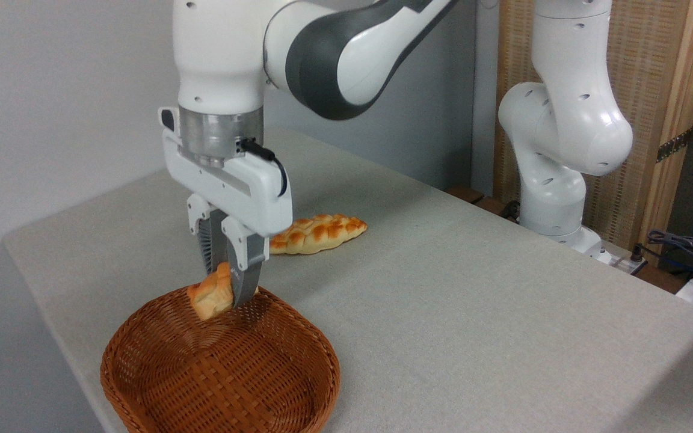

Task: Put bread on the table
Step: 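Lift the bun out of the basket toward the glazed roll, then lower the bun onto the table beside the roll and release it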

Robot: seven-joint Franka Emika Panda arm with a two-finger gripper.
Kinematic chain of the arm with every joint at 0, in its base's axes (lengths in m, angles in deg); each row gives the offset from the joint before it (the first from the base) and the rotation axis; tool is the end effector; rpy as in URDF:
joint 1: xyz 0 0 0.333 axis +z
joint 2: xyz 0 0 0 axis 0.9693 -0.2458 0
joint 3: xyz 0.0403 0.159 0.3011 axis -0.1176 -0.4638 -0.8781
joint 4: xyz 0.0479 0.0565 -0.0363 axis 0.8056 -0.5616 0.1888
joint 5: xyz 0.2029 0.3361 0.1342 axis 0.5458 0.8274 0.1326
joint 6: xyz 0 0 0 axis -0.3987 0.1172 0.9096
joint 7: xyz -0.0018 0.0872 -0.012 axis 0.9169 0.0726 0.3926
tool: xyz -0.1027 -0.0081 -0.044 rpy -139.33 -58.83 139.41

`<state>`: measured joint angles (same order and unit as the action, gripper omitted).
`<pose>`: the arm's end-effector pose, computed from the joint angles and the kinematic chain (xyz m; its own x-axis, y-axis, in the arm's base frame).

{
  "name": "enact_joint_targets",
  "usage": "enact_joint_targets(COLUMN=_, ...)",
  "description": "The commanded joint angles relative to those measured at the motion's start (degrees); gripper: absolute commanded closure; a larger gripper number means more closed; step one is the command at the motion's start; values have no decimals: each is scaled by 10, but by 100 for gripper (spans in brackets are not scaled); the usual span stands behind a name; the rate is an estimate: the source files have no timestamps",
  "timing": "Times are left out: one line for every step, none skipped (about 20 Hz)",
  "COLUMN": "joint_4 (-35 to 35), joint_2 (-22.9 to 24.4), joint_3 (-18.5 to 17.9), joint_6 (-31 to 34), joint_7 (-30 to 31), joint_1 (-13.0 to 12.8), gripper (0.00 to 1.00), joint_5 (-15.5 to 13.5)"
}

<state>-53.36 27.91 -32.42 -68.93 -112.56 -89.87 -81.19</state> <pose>0.6032 -0.0554 0.5235 0.7590 -0.6213 0.1949 -0.6214 -0.7805 -0.0683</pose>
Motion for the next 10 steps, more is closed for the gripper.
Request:
enact_joint_targets(joint_4=-14, joint_2=32, joint_3=-1, joint_6=46, joint_7=3, joint_1=-15, gripper=53, joint_5=0)
enact_joint_targets(joint_4=-14, joint_2=36, joint_3=-1, joint_6=58, joint_7=2, joint_1=-15, gripper=51, joint_5=0)
enact_joint_targets(joint_4=-14, joint_2=41, joint_3=0, joint_6=81, joint_7=2, joint_1=-16, gripper=49, joint_5=0)
enact_joint_targets(joint_4=-15, joint_2=44, joint_3=2, joint_6=92, joint_7=2, joint_1=-16, gripper=49, joint_5=0)
enact_joint_targets(joint_4=-16, joint_2=48, joint_3=3, joint_6=110, joint_7=2, joint_1=-16, gripper=49, joint_5=0)
enact_joint_targets(joint_4=-16, joint_2=48, joint_3=4, joint_6=124, joint_7=2, joint_1=-16, gripper=49, joint_5=-1)
enact_joint_targets(joint_4=-16, joint_2=49, joint_3=4, joint_6=146, joint_7=2, joint_1=-17, gripper=49, joint_5=-1)
enact_joint_targets(joint_4=-16, joint_2=50, joint_3=4, joint_6=167, joint_7=2, joint_1=-26, gripper=49, joint_5=-1)
enact_joint_targets(joint_4=-16, joint_2=50, joint_3=3, joint_6=181, joint_7=2, joint_1=-31, gripper=48, joint_5=-1)
enact_joint_targets(joint_4=-17, joint_2=50, joint_3=3, joint_6=187, joint_7=2, joint_1=-31, gripper=45, joint_5=-1)
